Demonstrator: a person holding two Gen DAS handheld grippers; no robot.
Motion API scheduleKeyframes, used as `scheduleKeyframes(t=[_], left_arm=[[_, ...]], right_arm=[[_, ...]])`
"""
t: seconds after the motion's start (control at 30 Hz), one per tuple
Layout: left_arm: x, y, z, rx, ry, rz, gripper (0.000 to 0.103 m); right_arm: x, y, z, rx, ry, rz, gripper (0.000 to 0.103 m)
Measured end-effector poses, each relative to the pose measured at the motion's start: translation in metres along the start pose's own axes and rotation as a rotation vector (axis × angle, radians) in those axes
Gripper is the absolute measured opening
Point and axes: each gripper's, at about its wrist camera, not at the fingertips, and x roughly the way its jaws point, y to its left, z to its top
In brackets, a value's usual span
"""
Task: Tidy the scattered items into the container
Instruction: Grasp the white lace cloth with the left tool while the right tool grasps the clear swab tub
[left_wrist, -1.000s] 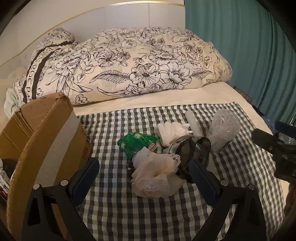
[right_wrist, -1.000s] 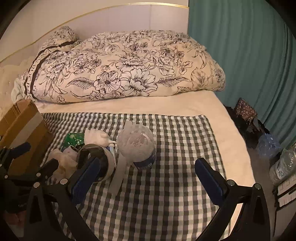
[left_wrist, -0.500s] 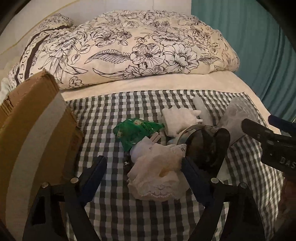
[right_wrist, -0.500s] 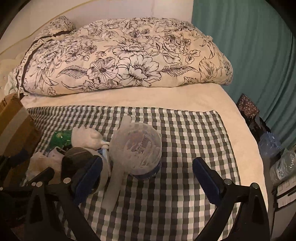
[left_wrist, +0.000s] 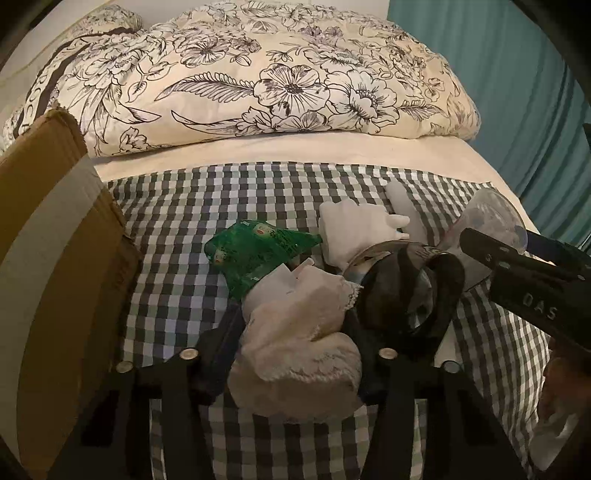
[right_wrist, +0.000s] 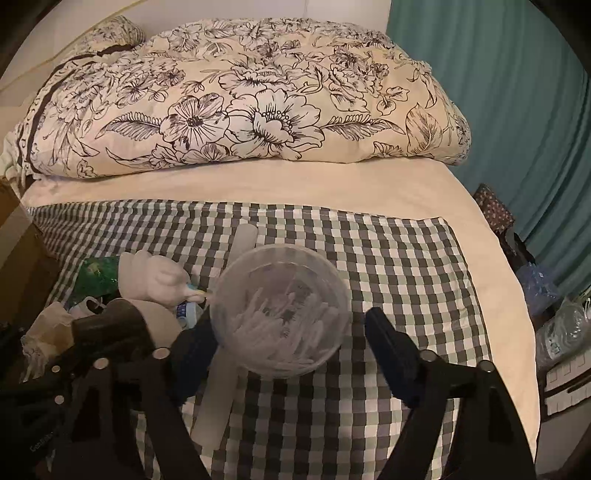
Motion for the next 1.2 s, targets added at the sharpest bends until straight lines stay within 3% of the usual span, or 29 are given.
scheduleKeyframes(t=[0.07,0.33,1.2], left_arm=[[-0.002,-0.002,0.0,0.012,0.002,-0.001,0.041],[-0.017,-0.001,0.003,0.029,-0.019,-0.006,0.022],[-0.095,-0.003,0.006,0.073,-0.184,0.024,0.02]], right_arm=[[0.0,0.003,0.0,-0.006,0.002,-0.003,0.063],[-0.01,0.01,-0.005,-0.012,-0.005,-0.004,0.063],[-0.114,-0.014,-0.015,0.039,-0.14,0.018,0.063]])
